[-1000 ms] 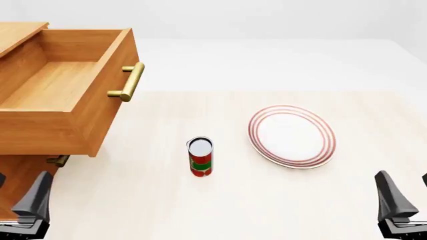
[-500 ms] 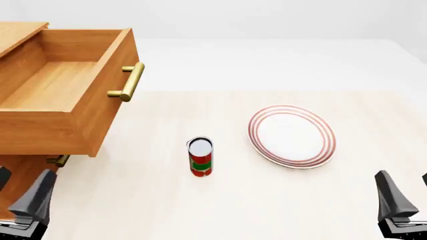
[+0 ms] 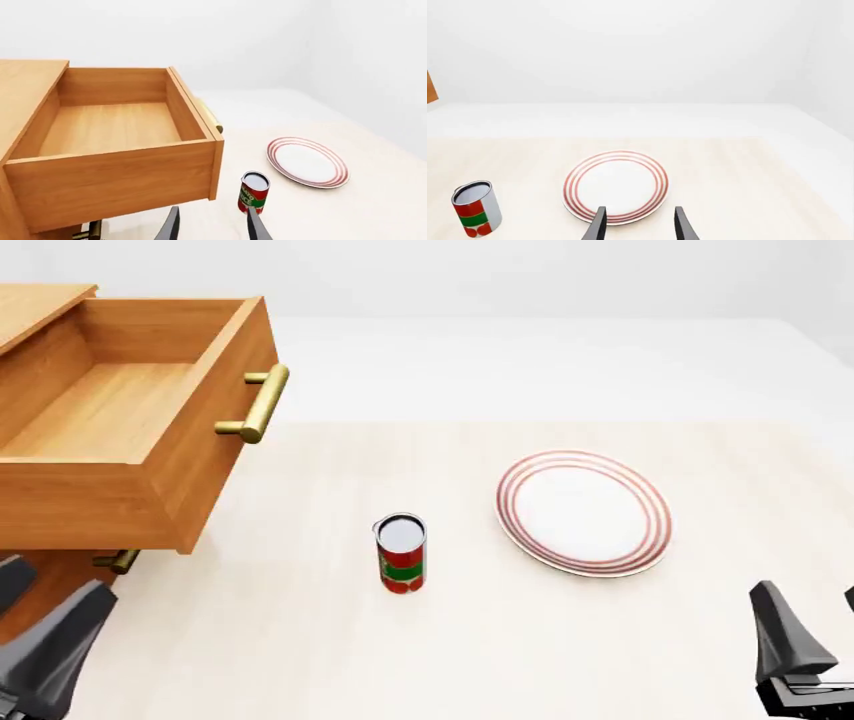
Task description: Put the bowl in the top drawer of the cabinet.
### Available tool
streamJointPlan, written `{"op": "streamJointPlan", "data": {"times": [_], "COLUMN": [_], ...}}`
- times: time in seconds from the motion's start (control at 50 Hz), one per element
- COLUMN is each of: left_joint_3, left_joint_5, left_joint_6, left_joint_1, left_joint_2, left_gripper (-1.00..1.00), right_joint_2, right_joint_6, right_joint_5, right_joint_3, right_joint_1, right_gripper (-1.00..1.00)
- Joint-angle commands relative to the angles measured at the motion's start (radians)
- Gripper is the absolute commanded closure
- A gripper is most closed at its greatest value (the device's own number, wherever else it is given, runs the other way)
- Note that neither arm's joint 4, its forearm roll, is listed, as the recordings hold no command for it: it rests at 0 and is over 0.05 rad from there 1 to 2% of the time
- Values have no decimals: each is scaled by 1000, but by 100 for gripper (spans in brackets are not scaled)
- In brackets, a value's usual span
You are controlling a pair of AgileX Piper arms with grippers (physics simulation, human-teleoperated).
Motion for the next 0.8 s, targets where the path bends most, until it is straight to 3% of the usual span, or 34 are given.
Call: {"op": "streamJointPlan", "data": {"times": [0.02,0.34,0.4,0.64,0.8], "left_joint_3": [-57,-80,-65,-61,-81], "left_joint_5": [51,-29,-67,-161,-207], "left_joint_6": [-39,-84,-121,-200,-211], "left_joint_1": [-176,-407,-447,-501,-550], "left_joint_2": [34,205,257,417,509], "left_gripper": [-100,-100,-100,-100,-100], "right_joint_2": [0,0,0,0,0], "right_joint_6": [0,0,0,0,0], "right_joint_5": [0,1,0,0,0], "right_joint_3": [0,0,0,0,0], "right_joint_1": [0,0,0,0,0], "right_gripper": [-100,-100,-100,-100,-100]}}
